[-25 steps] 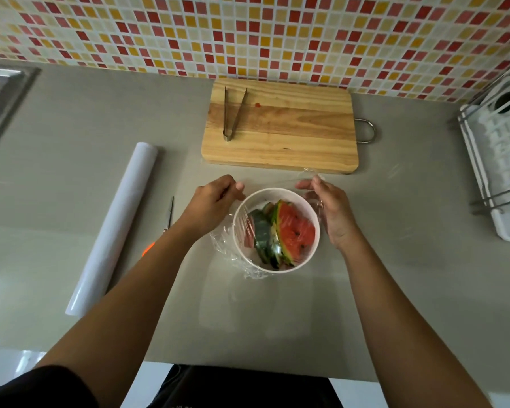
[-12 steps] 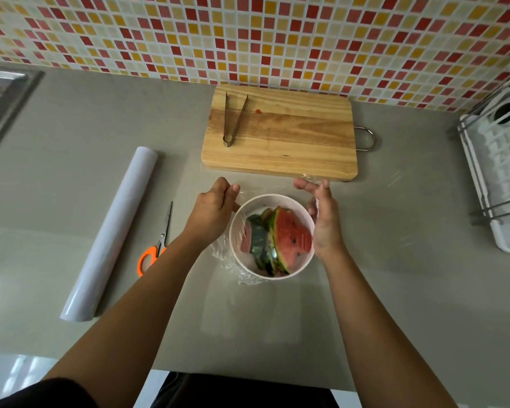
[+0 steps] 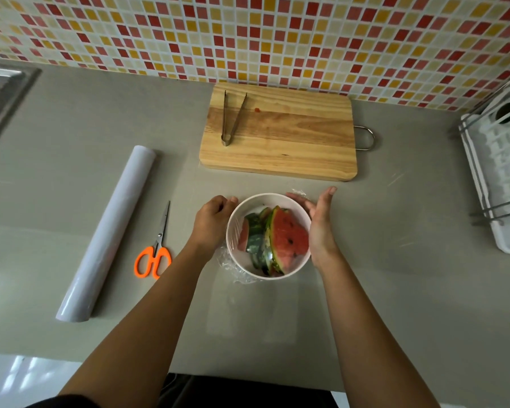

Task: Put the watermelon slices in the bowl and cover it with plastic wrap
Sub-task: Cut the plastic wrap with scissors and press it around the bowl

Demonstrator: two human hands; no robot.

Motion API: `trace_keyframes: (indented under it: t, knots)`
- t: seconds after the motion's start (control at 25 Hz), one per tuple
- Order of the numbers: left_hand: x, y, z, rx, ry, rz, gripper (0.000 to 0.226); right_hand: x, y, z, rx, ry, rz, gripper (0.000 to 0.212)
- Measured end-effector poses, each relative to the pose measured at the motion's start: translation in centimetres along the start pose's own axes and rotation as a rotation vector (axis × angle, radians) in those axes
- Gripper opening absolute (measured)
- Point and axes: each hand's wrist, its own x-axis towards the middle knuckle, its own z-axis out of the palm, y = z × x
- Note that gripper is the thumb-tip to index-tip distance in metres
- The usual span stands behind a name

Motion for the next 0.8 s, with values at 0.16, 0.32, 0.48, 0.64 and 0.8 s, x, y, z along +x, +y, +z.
trace_keyframes:
  t: [0.16,0.32,0.48,0.64,0.8]
  knots:
    - [-0.3,-0.1,0.3,-0.180,-0.053,-0.045,0.015,0.1,-0.3,0.4,-0.041,0.047,0.019,0.086]
    - [-1.0,0.1,0.7,-0.375,-0.113,-0.039,0.018,0.4,-0.3,0.2,-0.116,0.087,0.076,0.093]
    - [-0.7,0.7,0.7,-0.303,-0.103,-0.052,0.027,0.1,-0.5,0.5,-0.198,0.127,0.135,0.090]
    - [-0.8,0.4,0.4,-0.221,-0.113,-0.051,0.025,0.2,-0.5,0.6,-0.310,0.200,0.114,0.103]
    - [0.2,0.4,-0.5,0.174,0.011,0.019,0.022,-0.1,0.1,-0.4,-0.239,0.445,0.023,0.097]
